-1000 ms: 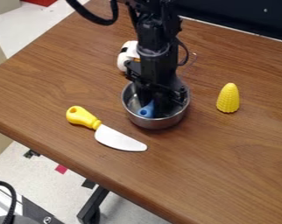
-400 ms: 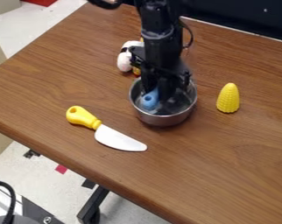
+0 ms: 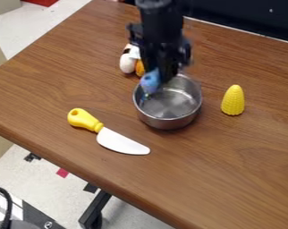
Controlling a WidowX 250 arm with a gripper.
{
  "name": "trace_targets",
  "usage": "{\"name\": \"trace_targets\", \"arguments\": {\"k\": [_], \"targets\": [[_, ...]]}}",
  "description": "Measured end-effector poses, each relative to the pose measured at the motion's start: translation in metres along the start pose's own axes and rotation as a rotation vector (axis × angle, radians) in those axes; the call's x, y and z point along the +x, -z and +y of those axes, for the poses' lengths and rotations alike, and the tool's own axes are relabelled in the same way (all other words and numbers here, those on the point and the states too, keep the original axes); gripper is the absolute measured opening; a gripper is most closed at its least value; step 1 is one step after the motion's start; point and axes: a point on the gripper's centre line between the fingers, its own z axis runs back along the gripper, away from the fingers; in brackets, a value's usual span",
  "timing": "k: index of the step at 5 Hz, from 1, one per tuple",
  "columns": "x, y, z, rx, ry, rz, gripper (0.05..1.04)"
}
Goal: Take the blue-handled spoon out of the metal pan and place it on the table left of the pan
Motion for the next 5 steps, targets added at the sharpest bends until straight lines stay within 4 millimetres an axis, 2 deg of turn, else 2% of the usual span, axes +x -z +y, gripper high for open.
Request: {"name": "trace_targets", "arguments": {"k": [1,2,5], "targets": [[0.007,-0.024,0.013,-0.045,-0.005,-0.010,0.292],[0.014,-0.029,0.033,-0.052,-0.019,-0.017,0.292],[0.016,-0.009,0.102,-0.014,0.036,-0.072,0.292]]}}
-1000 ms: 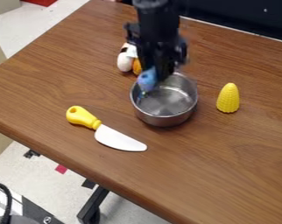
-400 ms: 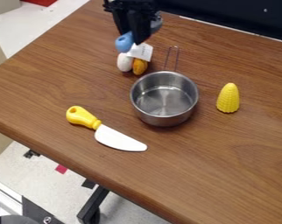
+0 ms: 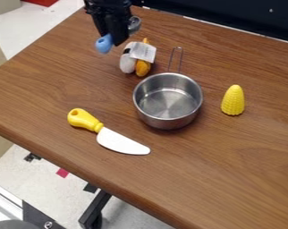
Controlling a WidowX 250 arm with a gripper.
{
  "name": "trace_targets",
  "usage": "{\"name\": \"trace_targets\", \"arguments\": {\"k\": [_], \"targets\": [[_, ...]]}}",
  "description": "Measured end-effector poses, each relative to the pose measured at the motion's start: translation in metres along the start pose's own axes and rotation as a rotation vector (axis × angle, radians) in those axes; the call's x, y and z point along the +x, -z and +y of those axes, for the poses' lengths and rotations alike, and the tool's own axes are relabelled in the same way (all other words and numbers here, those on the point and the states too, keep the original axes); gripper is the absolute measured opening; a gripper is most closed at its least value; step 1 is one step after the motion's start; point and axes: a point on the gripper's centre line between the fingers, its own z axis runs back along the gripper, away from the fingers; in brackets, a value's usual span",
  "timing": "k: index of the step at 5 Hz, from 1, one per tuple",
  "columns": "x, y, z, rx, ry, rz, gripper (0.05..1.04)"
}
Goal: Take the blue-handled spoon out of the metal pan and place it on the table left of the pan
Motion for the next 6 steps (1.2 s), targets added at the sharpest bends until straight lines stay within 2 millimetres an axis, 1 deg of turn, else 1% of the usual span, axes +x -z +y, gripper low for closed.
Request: {"name": "trace_targets", "arguments": {"k": [1,2,3,4,5,6], "targets": [[-0.010,0.007,0.010,-0.009,0.011,0.019,0.292],[-0.025,0.017,0.010,-0.008,0.044,0.065,0.292],[-0.036,0.027,0.013,-0.003,0.053,0.072,0.292],[-0.038,0.032,0.016,0.026,0.053,0.069,0.292],[-0.043,0.042,0.011,0.019,0.047,0.070,0.292],[-0.046,0.042,0.008,0.005,0.020,0.087,0.336]]}}
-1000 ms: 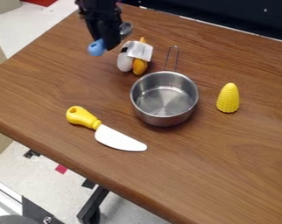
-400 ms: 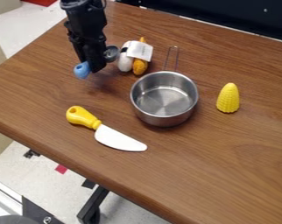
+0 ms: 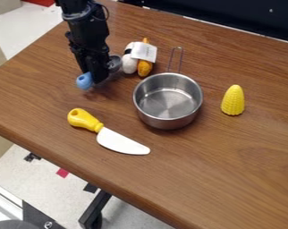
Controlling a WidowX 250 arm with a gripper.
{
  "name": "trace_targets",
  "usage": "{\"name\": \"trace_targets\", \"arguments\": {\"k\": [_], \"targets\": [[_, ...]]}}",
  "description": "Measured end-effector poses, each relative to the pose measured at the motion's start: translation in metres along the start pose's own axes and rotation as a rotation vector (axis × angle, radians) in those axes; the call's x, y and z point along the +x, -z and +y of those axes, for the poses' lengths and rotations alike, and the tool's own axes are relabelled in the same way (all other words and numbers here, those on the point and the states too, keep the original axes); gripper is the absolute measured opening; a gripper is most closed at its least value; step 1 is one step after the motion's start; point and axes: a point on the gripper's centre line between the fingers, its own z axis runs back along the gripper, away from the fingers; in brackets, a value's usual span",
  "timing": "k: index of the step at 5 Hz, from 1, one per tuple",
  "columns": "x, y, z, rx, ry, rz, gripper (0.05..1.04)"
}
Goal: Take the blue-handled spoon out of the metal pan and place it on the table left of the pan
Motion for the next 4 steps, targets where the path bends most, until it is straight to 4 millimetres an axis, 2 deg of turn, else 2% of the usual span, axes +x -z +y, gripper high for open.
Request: {"name": "trace_targets", "arguments": {"k": [2,3,4], "targets": [[-0.0018,0.0050,-0.0012,0.016,-0.060,0.003,0.907],[-0.0033,0.0050,-0.0023,0.008,-0.069,0.011,1.010],[0.0013,-0.0036,-0.0026,-0.019,-0.108,0.007,1.003]]}}
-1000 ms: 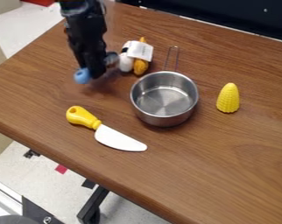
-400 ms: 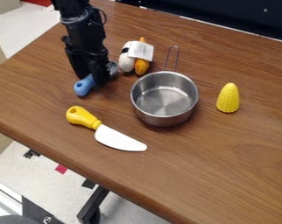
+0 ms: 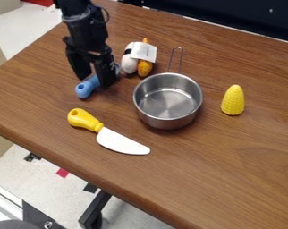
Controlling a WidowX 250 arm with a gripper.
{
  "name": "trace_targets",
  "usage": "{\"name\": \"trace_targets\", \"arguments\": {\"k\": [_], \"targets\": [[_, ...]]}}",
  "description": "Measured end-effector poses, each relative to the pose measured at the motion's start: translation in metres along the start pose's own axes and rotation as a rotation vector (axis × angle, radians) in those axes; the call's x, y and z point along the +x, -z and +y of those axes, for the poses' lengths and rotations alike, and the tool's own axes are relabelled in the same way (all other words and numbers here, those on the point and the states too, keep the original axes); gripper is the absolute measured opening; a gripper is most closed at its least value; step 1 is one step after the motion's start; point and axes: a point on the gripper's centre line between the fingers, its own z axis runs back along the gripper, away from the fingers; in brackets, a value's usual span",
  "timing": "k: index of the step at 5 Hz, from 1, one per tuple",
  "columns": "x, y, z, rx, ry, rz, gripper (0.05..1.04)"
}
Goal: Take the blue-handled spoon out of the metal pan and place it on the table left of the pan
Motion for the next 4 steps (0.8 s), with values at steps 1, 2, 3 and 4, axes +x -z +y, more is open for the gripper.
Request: {"name": "trace_targets", "arguments": {"k": [1,2,3,4], "targets": [[0.006,-0.018,-0.002,-0.051,-0.033,0.013,1.000],[0.012,-0.040,-0.010,-0.070,-0.062,-0.022,1.000],[0.027,-0.056,-0.023,-0.087,-0.126,-0.050,1.000],[0.051,-0.072,-0.038,-0.085,-0.211,-0.098,1.000]]}}
